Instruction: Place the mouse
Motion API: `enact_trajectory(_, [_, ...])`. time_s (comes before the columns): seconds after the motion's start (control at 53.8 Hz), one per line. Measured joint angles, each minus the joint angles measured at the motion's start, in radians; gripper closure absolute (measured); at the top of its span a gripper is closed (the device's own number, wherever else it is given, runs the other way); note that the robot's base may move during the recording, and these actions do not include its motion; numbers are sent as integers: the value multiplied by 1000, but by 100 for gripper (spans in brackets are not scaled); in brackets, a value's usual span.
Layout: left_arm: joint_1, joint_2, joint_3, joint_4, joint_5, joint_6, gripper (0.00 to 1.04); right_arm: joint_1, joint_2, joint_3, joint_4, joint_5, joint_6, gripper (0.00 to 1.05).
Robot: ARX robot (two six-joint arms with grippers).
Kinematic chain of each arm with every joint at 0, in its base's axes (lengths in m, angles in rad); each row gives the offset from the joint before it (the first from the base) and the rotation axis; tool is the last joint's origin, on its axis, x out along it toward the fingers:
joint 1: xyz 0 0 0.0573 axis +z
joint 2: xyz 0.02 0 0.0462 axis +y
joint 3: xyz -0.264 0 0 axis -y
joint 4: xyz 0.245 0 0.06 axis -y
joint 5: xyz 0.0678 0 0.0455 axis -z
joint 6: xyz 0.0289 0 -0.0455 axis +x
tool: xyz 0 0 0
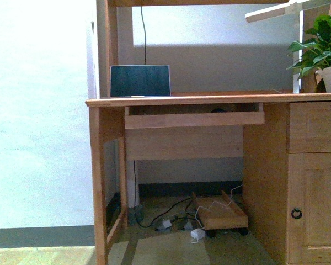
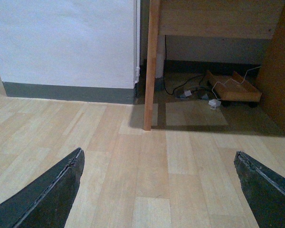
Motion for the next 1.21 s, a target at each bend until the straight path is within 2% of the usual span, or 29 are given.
enact_trajectory(1.208, [0,0,0,0,0,0,8,-1,0,0,0,0,0,7])
